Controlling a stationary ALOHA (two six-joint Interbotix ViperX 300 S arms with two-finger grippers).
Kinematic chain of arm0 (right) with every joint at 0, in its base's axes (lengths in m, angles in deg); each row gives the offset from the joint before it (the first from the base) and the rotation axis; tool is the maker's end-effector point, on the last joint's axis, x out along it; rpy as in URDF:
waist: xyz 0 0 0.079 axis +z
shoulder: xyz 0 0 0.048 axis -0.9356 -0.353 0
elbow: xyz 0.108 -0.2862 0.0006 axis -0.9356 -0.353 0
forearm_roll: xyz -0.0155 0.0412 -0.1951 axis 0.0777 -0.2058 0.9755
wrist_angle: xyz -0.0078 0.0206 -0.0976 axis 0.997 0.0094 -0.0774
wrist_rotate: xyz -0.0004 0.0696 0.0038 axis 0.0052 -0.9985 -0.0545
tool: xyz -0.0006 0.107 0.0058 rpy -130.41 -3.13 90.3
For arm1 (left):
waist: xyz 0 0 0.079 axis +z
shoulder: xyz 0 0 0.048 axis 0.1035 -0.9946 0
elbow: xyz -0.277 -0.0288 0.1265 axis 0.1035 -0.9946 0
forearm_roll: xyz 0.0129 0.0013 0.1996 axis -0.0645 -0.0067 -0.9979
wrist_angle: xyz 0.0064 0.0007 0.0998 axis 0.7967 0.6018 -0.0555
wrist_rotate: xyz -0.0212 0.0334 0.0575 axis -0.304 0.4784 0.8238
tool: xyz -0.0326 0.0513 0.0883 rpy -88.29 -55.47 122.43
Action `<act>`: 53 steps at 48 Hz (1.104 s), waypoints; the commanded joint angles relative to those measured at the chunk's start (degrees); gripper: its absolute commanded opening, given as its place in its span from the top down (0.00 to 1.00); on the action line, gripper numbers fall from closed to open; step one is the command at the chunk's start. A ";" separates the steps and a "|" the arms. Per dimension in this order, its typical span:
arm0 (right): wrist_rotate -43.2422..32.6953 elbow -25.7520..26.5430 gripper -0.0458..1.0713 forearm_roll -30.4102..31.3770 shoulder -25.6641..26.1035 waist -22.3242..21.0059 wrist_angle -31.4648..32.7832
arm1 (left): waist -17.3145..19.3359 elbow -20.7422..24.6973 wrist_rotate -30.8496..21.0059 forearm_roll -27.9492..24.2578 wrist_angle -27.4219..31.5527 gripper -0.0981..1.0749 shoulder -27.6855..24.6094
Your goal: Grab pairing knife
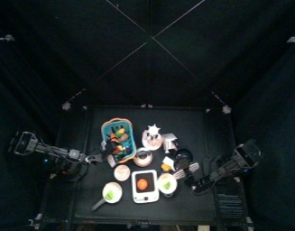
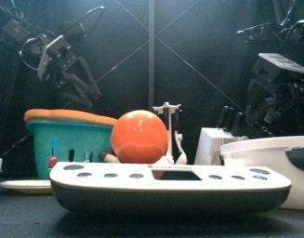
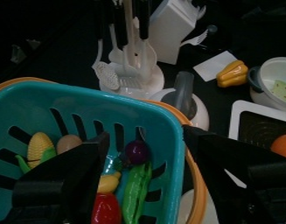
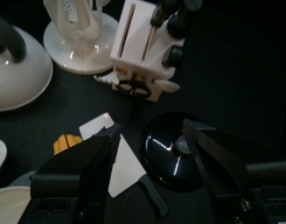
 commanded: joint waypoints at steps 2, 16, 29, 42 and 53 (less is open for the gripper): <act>0.09 1.76 0.14 3.60 2.55 -1.76 1.49 | 0.18 0.62 -0.09 -0.09 -0.09 0.07 0.18; -0.18 3.34 0.14 10.72 5.45 -8.44 -0.79 | 0.18 0.62 -0.09 0.09 -0.18 0.07 0.18; -2.99 3.60 0.14 9.23 8.17 -15.03 -6.94 | 0.18 0.44 -0.09 -0.09 -0.26 0.07 0.18; -6.50 2.02 0.14 8.79 12.66 -16.61 -11.95 | 0.18 0.00 -0.18 0.09 -0.26 0.07 0.18; 3.34 -1.05 0.14 13.10 17.31 -14.77 -15.38 | 0.18 -0.09 -0.09 0.09 -0.35 0.07 0.18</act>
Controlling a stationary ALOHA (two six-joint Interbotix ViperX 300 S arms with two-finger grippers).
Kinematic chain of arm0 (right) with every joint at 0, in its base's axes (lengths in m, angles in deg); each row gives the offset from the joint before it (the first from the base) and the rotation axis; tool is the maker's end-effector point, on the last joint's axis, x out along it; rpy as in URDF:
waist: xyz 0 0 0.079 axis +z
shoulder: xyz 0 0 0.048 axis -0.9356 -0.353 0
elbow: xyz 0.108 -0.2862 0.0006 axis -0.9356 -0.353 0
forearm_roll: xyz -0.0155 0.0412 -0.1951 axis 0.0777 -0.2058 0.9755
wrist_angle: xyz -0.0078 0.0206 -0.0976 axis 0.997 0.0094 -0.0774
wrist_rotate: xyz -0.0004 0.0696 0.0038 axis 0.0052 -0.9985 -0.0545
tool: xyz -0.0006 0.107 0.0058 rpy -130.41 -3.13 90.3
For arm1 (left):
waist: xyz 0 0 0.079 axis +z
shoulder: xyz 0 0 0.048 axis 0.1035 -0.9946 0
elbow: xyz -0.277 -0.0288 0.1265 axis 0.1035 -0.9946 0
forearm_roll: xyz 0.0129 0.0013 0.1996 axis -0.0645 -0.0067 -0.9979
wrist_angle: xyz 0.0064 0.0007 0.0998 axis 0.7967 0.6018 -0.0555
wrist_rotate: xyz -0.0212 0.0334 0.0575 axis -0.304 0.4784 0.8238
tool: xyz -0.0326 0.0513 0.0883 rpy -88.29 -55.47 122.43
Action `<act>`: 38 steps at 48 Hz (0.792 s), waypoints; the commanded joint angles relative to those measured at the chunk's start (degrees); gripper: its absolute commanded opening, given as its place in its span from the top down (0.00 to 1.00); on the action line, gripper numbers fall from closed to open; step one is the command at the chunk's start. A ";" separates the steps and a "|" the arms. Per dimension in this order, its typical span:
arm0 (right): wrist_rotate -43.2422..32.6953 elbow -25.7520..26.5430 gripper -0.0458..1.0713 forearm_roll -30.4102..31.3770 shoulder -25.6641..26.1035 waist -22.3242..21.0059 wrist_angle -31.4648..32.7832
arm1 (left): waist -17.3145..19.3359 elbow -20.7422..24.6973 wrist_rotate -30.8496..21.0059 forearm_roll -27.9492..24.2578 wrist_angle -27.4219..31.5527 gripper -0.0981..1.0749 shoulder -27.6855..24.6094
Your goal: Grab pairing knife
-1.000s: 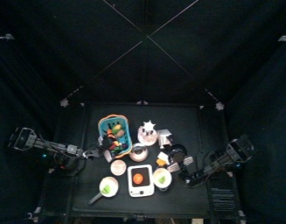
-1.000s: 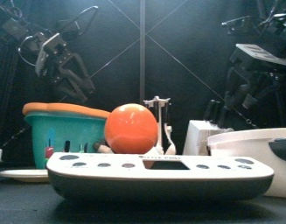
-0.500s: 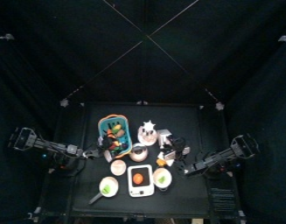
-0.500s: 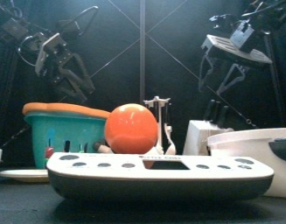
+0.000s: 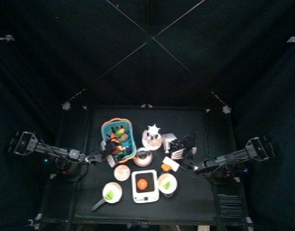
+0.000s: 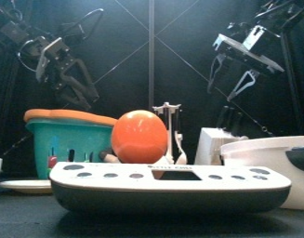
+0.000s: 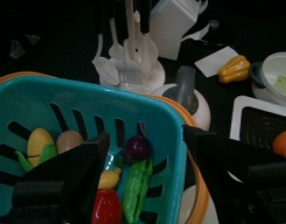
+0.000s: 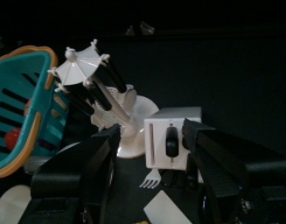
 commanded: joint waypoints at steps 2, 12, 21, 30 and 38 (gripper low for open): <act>7.82 -0.62 0.14 0.09 4.39 0.79 -2.11 | 0.18 0.79 -0.09 -0.35 -0.09 0.07 0.18; 23.64 -2.90 0.16 -5.10 11.16 0.70 -5.27 | 0.18 0.70 -0.09 0.26 0.00 0.07 0.18; 36.56 -3.34 0.20 -8.26 14.59 0.44 -10.37 | 0.18 0.70 0.00 0.35 -0.09 0.07 0.09; 46.85 -3.34 0.20 -11.34 14.24 -2.72 -15.03 | 0.35 0.62 0.00 0.35 -0.09 0.07 0.18; 54.05 -4.57 0.20 -12.30 13.18 -6.33 -15.21 | 0.35 0.44 0.00 0.35 -0.09 0.07 0.18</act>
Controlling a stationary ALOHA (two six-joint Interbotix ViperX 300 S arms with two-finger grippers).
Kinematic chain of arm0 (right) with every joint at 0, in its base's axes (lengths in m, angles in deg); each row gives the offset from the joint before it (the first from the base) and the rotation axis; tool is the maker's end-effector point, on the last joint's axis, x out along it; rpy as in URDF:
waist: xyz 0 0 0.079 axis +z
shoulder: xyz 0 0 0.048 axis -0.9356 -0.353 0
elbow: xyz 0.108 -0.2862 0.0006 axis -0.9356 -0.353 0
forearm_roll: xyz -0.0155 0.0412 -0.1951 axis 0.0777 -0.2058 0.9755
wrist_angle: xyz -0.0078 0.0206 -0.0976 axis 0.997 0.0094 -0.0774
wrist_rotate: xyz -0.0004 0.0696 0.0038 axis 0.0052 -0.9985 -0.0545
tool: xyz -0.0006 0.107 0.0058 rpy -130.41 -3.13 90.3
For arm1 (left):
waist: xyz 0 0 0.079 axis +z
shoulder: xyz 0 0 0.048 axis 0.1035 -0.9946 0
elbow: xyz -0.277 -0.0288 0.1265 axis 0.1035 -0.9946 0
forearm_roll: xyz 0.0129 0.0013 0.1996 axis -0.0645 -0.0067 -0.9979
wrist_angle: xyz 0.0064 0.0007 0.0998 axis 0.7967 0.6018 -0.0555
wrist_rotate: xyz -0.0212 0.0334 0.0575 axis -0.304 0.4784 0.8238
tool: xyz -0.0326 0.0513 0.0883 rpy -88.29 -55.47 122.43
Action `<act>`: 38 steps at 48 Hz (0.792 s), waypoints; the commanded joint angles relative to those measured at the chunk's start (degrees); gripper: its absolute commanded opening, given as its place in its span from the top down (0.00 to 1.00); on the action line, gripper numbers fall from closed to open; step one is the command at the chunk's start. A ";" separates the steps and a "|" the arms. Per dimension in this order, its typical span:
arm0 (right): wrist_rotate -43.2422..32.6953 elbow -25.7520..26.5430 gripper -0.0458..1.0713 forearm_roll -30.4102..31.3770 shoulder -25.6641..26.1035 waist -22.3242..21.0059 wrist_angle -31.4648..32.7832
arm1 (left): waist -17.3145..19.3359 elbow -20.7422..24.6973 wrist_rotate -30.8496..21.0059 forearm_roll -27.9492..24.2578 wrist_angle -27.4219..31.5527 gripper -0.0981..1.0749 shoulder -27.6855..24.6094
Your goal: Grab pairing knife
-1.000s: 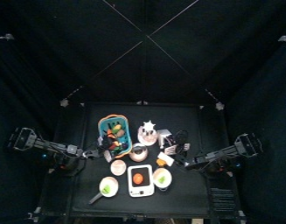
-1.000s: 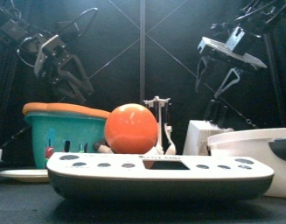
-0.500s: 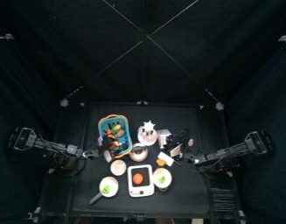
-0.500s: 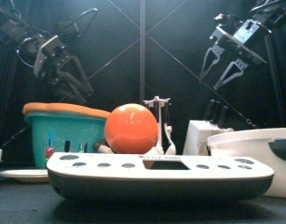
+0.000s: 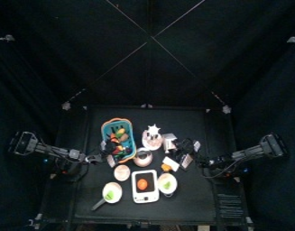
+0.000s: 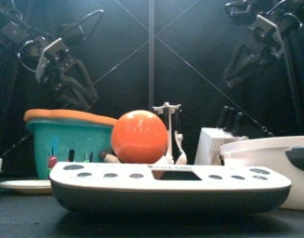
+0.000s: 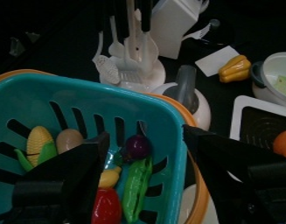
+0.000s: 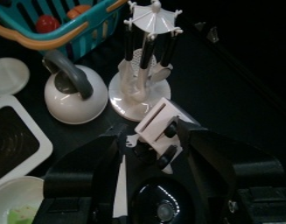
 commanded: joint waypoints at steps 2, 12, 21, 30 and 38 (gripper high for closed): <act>3.43 -0.09 0.20 0.09 -0.09 -2.02 -0.18 | 0.26 0.53 -0.09 -0.18 -0.09 0.07 0.18; 7.56 -0.62 0.20 -0.35 -0.44 -2.81 -4.13 | 0.35 0.35 -0.09 -0.18 -0.09 0.07 0.18; 7.82 -0.70 0.20 0.09 -2.37 -3.25 -5.27 | 0.53 0.35 -0.09 -0.18 -0.09 0.07 0.18; 7.82 -0.70 0.20 1.49 -4.48 -4.48 -5.01 | 0.62 0.35 -0.09 -0.18 0.00 0.07 0.18; 7.82 -0.70 0.20 2.20 -5.36 -5.71 -5.01 | 0.70 0.35 -0.09 -0.09 -0.09 0.07 0.18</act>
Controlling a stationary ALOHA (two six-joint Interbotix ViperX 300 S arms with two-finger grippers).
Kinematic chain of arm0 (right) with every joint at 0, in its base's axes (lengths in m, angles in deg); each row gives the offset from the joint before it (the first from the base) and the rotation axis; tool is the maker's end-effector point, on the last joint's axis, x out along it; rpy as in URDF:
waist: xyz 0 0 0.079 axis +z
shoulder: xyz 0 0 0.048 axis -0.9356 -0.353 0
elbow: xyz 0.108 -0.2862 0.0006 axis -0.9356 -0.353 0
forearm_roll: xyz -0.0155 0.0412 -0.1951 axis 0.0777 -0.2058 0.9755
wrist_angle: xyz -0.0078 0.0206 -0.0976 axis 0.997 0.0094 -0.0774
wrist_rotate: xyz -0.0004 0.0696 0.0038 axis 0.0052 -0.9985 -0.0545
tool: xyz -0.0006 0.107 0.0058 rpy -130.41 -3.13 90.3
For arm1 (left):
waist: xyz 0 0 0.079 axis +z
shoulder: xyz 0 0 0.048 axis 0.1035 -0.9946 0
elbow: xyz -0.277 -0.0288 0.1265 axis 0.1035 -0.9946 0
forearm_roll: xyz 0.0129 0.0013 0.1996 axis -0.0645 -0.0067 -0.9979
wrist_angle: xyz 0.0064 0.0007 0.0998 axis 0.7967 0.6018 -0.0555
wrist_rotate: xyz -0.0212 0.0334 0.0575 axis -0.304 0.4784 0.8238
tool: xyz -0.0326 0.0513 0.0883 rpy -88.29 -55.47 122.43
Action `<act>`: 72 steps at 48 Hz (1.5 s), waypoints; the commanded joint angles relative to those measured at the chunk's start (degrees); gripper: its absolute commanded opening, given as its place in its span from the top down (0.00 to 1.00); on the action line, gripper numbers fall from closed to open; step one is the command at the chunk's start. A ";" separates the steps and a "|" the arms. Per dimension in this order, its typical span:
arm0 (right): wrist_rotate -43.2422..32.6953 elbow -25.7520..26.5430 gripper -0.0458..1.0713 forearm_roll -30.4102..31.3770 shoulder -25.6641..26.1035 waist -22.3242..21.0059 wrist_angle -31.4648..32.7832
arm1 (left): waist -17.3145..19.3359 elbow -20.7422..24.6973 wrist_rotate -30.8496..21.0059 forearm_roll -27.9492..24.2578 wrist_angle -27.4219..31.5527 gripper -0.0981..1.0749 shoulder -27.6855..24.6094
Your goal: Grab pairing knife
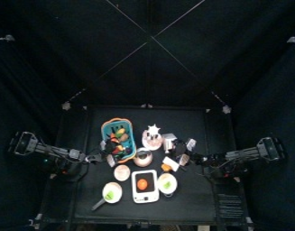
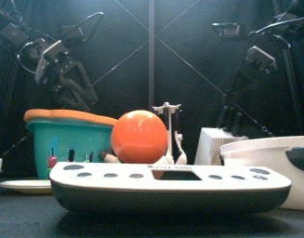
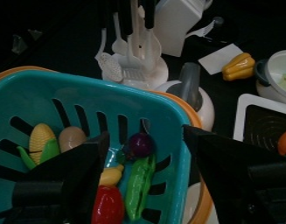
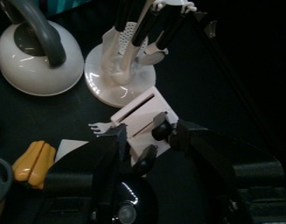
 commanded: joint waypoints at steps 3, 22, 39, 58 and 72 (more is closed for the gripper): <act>0.00 0.53 0.20 0.44 -0.26 -1.05 -0.18 | 0.18 0.70 -0.09 0.00 -0.09 0.07 0.18; -0.09 -0.62 0.20 -1.76 2.81 0.26 2.29 | 0.18 0.00 -0.09 1.05 -0.09 0.07 0.18; -1.14 0.35 0.20 -15.47 4.31 2.72 5.27 | 0.18 -0.09 -0.09 1.41 -0.09 0.07 0.09; -12.30 5.27 0.20 -21.53 0.79 3.78 8.35 | 0.18 -0.09 -0.09 1.76 -0.09 0.07 0.18; -27.51 5.98 0.20 -15.12 -0.62 8.09 16.17 | 0.18 0.00 -0.18 1.76 -0.09 0.07 0.09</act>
